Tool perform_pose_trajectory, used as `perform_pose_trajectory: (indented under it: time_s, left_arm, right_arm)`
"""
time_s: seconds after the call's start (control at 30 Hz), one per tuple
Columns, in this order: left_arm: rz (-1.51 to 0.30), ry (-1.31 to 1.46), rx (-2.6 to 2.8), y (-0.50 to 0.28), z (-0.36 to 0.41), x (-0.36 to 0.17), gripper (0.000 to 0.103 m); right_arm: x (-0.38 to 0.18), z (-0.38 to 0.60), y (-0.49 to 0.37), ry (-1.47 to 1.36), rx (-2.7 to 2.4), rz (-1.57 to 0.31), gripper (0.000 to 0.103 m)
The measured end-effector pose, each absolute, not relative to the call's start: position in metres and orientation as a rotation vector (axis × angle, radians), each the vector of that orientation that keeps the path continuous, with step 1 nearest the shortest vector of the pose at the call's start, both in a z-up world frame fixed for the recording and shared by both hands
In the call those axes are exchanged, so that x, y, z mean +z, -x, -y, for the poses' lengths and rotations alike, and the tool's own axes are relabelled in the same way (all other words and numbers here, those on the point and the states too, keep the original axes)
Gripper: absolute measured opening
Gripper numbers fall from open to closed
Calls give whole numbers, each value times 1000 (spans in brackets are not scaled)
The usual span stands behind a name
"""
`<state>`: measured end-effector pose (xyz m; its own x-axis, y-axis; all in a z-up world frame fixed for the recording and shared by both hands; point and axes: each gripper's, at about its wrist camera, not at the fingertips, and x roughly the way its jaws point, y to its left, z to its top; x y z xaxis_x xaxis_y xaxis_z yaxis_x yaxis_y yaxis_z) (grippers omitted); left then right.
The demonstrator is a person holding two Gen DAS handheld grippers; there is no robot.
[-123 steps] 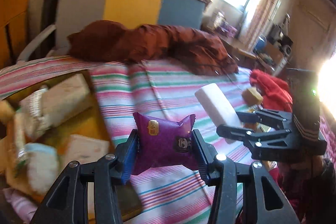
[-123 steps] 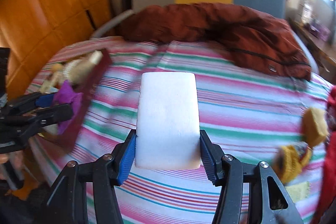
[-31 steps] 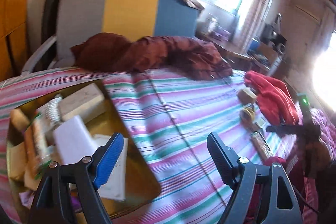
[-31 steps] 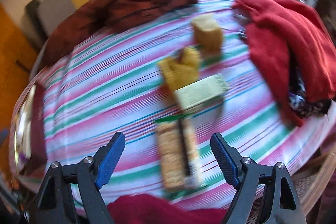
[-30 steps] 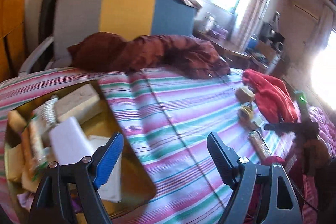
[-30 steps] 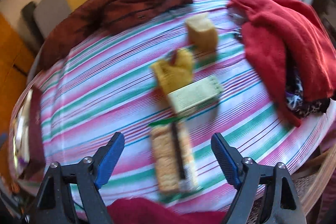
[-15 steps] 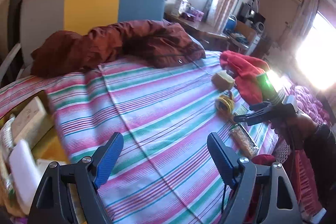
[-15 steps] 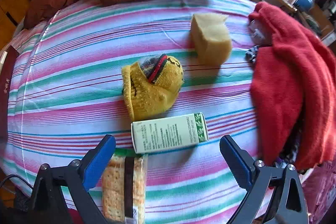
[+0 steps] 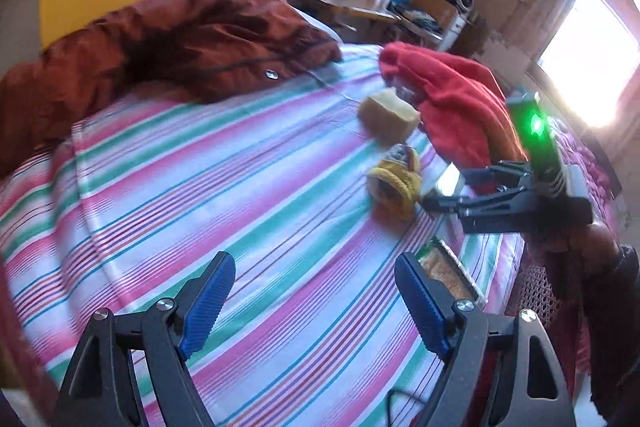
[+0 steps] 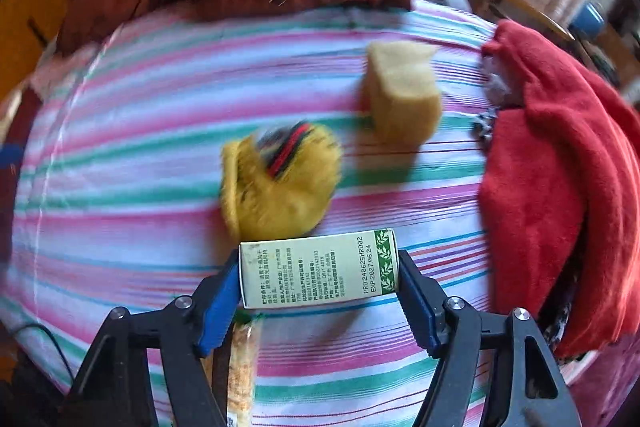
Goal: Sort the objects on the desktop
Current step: 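Grasp the small green-printed white box with the right gripper, then grasp the yellow knitted glove with the left gripper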
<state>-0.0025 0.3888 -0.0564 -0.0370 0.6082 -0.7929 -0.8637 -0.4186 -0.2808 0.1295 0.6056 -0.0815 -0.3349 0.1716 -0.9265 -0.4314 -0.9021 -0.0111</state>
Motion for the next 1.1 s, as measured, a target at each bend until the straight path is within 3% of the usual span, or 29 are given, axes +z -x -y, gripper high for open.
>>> perform_pose_trajectory:
  time_s: [0.3, 0.53, 1.0, 1.07, 1.1]
  left_arm:
    - [-433, 1067, 1587, -13, -468, -77, 83]
    - [-422, 1089, 1530, -21, -508, -94, 82]
    - [-559, 1047, 1599, -34, -552, -123, 74]
    - [-570, 1048, 1626, -34, -550, -121, 65]
    - [-566, 1057, 1640, -31, -549, -120, 52]
  right_arm:
    - [-78, -644, -159, 1213, 2180, -753, 73]
    - [-78, -664, -170, 1102, 2160, -819, 73]
    - [-73, -660, -166, 1104, 2179, -752, 74]
    - [-73, -658, -163, 1117, 2188, -741, 74]
    - [-73, -657, -161, 1121, 2192, -736, 74]
